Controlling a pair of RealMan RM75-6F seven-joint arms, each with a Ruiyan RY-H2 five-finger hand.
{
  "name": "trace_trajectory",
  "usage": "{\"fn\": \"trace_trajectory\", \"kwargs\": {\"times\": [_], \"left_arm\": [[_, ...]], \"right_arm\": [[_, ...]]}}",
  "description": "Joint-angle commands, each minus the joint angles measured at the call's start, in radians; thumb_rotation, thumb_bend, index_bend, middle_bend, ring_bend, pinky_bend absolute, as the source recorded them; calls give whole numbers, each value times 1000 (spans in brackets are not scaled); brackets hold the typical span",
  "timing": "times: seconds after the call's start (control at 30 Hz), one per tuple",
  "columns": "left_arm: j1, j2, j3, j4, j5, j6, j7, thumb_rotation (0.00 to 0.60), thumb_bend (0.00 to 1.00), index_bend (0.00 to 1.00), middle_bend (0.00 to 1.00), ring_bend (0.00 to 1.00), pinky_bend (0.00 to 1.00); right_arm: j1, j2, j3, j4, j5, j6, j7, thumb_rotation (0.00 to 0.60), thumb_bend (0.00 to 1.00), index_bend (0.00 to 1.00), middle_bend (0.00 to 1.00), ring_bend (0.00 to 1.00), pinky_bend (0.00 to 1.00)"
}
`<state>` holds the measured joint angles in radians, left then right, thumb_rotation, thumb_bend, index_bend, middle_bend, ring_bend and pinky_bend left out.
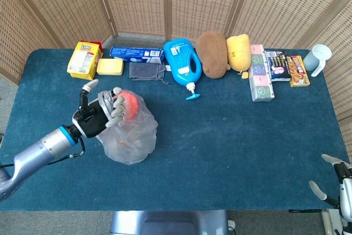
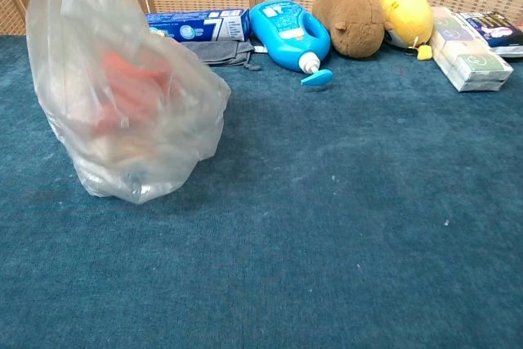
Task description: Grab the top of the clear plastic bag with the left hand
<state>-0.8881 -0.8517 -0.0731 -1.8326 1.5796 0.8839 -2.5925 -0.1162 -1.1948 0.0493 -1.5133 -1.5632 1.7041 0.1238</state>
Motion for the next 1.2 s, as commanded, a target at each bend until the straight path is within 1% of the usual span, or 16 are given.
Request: {"fn": "trace_trajectory", "kwargs": {"times": [0.03,0.1,0.13,0.17,0.2,0.27,0.3,0.37,0.4,0.47,0.53,0.73,0.83,1.2], "left_arm": [[16,43,-22,-34,-13,26,16,45,435,567,712,818,931],[20,68,-35,-54,-31,31,34,81,477,586,726,845,951],[22,79,-42,-61,-40,32,43,110,509,594,734,859,961],[24,94,-51,-74,-54,32,58,153,547,603,741,869,968],[25,105,-58,-82,-62,34,68,180,578,609,745,874,970],[27,134,-77,-104,-80,36,88,262,681,625,756,883,976],[27,151,-89,-117,-91,35,100,286,710,629,758,883,976],[26,177,-107,-136,-106,28,116,368,797,651,767,884,976],[24,193,-119,-145,-118,22,121,397,823,663,772,884,979],[20,215,-140,-158,-140,6,131,474,873,689,788,887,989],[16,234,-160,-168,-163,-7,135,512,881,694,799,889,992],[11,274,-216,-186,-218,-50,158,571,892,735,834,896,992],[2,287,-251,-185,-265,-81,171,595,894,740,844,901,992],[-53,312,-391,-170,-416,-202,240,598,887,740,851,902,992]], "right_arm": [[0,0,-1,0,-2,-1,1,0,247,236,323,305,281],[0,0,-1,-1,-4,1,2,0,248,236,323,305,282],[0,0,-1,-1,-5,2,3,0,248,236,323,305,283],[0,1,-1,-1,-6,3,5,0,248,236,323,305,283],[0,2,0,-2,-7,3,5,0,248,236,323,305,283],[0,3,-1,-2,-9,4,7,0,247,236,323,305,283],[0,3,-1,-2,-10,4,9,0,247,236,323,305,283],[0,2,-1,0,-10,3,10,0,247,236,323,305,283],[0,2,-2,0,-11,3,12,0,247,236,323,305,283],[1,2,-1,2,-12,4,14,0,247,236,323,305,283],[0,2,-1,2,-13,6,17,0,248,236,323,305,283],[-3,1,-1,9,-10,8,27,0,248,236,323,305,283],[-3,-1,-1,14,-12,8,33,0,248,236,323,305,283],[0,-19,1,38,-6,0,59,0,248,236,323,306,283]]}}
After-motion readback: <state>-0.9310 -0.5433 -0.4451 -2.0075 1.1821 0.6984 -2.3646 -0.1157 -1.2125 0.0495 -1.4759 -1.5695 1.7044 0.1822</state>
